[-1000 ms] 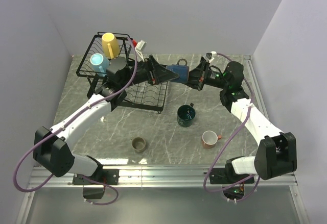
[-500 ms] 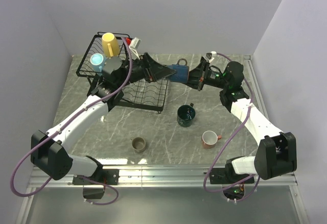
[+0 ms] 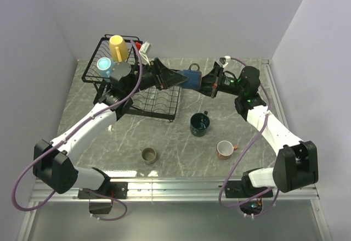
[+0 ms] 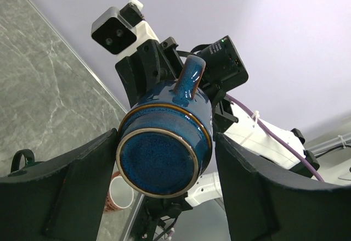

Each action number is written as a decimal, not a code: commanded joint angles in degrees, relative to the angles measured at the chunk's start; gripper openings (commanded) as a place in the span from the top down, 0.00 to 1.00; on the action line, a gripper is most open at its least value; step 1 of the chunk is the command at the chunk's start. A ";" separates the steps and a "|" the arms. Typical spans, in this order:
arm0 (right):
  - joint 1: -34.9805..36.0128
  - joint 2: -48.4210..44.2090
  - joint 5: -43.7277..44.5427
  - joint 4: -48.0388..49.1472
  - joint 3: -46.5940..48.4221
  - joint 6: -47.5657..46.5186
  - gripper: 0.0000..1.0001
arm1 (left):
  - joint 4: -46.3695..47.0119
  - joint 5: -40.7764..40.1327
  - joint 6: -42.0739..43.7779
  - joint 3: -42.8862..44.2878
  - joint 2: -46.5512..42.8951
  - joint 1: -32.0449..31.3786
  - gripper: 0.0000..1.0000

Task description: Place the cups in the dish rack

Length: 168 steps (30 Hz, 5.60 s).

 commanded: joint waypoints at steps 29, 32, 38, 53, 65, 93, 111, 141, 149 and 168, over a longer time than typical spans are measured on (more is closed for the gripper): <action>-0.96 -8.65 4.47 -25.64 3.07 -19.36 0.45 | -25.32 -3.68 15.02 19.62 5.18 4.90 1.00; -2.28 -11.38 6.15 -36.61 3.33 -26.12 0.45 | -33.31 -7.19 20.02 26.65 9.31 4.99 1.00; -4.92 -15.95 12.74 -55.09 2.20 -39.75 0.46 | -41.32 -14.76 26.80 36.24 18.62 4.72 1.00; -7.47 -23.69 21.26 -73.72 2.02 -49.43 0.49 | -52.85 -54.23 32.78 52.60 39.99 -1.96 1.00; -9.32 -23.78 26.10 -81.38 5.89 -53.30 0.50 | -48.36 -54.94 36.99 51.02 46.05 -1.17 1.00; -9.84 -22.99 27.51 -83.32 4.57 -52.95 0.52 | -37.81 -47.20 47.10 46.35 50.80 -1.96 1.00; -9.76 -21.93 27.16 -82.79 4.13 -53.13 0.51 | -37.99 -51.77 48.25 48.90 51.51 -1.96 0.19; -4.84 -4.98 35.76 -69.96 0.25 -59.71 0.48 | -47.21 -45.18 31.55 39.59 27.62 -3.45 0.09; -0.18 7.15 38.67 -66.71 5.44 -60.60 0.49 | -47.30 -43.77 30.41 32.30 19.78 -4.68 0.10; 9.93 19.11 59.41 -69.16 10.98 -61.65 1.00 | -51.26 -43.16 28.56 28.25 11.43 -7.49 0.12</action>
